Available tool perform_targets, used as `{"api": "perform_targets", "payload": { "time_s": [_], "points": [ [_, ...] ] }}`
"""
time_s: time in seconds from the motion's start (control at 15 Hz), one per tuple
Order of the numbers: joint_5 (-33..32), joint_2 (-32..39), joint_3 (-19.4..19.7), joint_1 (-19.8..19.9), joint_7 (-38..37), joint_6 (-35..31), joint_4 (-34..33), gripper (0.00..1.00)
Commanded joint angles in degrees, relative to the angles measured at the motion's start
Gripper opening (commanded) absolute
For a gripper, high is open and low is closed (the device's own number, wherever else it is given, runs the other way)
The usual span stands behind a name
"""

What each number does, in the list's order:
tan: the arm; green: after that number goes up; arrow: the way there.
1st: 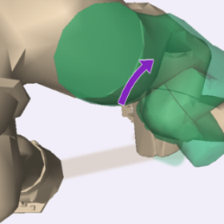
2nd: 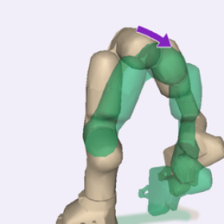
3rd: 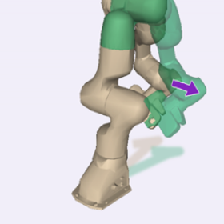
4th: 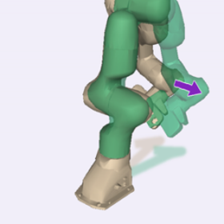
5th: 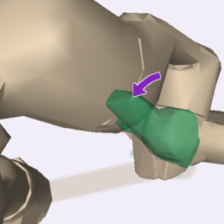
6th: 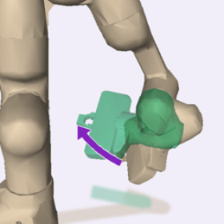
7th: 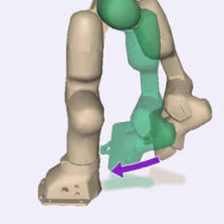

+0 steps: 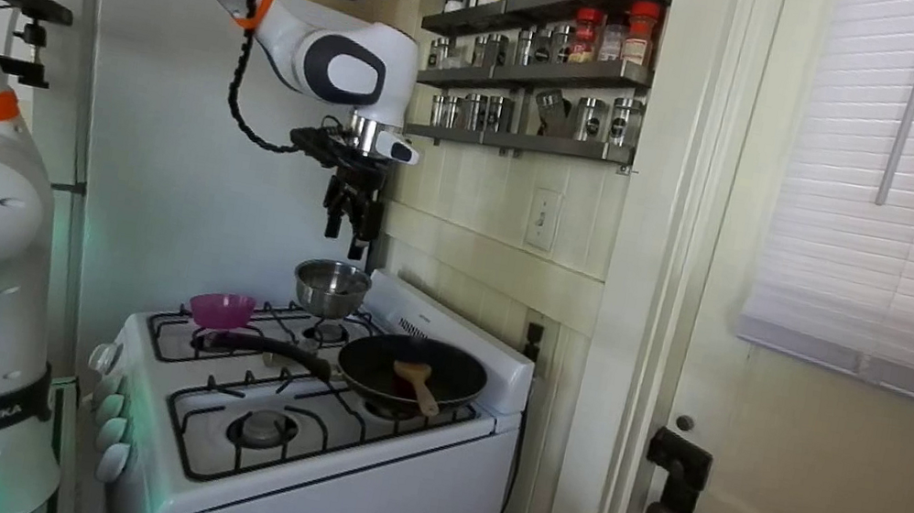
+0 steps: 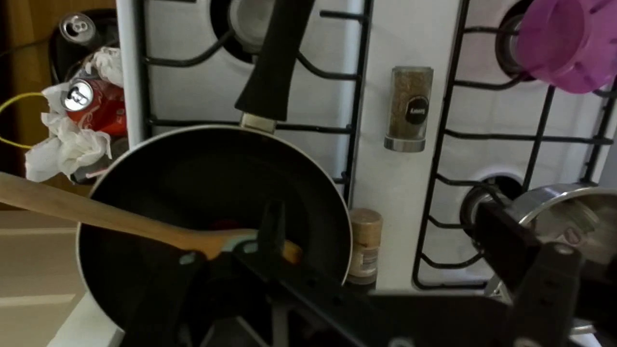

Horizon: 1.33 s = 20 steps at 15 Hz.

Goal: Take the silver spoon out of the silver bowl and put it in the pan.

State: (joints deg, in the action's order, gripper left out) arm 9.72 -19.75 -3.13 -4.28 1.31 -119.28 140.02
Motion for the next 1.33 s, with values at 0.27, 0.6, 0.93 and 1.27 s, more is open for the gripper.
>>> {"api": "perform_targets", "payload": {
  "time_s": [0.27,0.6,0.93,1.27],
  "points": [
    [-0.1,5.9,-2.2,-1.5,-2.1,-4.1,-1.5,1.0],
    [2.4,6.8,-1.8,-1.3,-5.1,-7.7,-2.2,1.0],
    [9.5,21.5,-4.8,-3.2,-17.0,-19.4,-10.3,1.0],
    [9.7,34.4,-7.2,-6.3,-23.2,-23.6,-18.8,1.0]
  ]
}}
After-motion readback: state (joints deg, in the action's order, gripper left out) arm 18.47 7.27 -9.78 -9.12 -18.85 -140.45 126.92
